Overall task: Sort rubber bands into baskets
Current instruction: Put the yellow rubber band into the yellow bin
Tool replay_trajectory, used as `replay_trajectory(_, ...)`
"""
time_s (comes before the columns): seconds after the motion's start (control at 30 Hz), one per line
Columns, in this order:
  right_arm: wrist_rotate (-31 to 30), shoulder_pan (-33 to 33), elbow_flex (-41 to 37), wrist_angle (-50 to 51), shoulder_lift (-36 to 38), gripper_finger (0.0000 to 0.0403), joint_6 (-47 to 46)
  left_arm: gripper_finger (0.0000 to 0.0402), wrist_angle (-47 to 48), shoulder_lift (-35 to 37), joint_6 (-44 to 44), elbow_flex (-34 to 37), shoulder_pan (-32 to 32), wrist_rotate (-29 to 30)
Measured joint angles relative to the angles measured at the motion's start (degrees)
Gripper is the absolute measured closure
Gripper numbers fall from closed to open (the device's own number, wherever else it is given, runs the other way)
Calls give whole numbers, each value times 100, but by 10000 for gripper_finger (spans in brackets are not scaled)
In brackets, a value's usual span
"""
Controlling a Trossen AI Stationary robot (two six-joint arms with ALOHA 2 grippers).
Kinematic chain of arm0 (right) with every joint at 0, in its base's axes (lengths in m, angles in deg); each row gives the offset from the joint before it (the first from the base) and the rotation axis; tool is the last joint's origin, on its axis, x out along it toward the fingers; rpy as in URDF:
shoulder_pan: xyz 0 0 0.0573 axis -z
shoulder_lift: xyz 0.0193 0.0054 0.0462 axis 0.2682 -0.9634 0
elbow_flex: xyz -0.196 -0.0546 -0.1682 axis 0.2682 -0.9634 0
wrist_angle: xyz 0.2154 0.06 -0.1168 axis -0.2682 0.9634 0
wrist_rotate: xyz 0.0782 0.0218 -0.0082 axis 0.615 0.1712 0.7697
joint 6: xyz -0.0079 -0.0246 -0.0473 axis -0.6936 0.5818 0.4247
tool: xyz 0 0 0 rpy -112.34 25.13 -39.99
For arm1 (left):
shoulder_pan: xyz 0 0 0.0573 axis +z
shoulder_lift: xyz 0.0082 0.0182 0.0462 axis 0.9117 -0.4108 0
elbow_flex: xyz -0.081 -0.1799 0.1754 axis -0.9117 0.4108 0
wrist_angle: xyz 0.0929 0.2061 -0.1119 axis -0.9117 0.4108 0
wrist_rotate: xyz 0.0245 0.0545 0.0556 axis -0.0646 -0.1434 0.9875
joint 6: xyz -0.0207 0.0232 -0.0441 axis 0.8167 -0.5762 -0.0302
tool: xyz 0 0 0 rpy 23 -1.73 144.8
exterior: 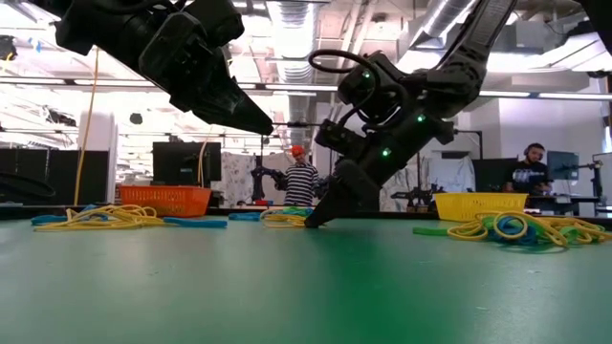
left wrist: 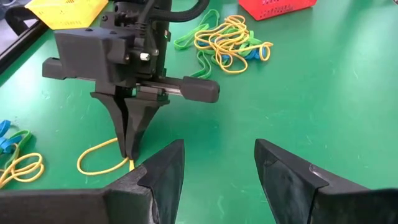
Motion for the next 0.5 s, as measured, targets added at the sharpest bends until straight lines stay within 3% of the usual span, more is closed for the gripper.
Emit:
replay_trajectory(0.2, -351, -164, 42, 379, 323, 391, 247, 216, 1, 2, -1, 0, 0, 0)
replay_trajectory(0.5, -1232, -288, 72, 1433, 1475, 391, 469, 216, 11, 2, -46, 2, 0, -2)
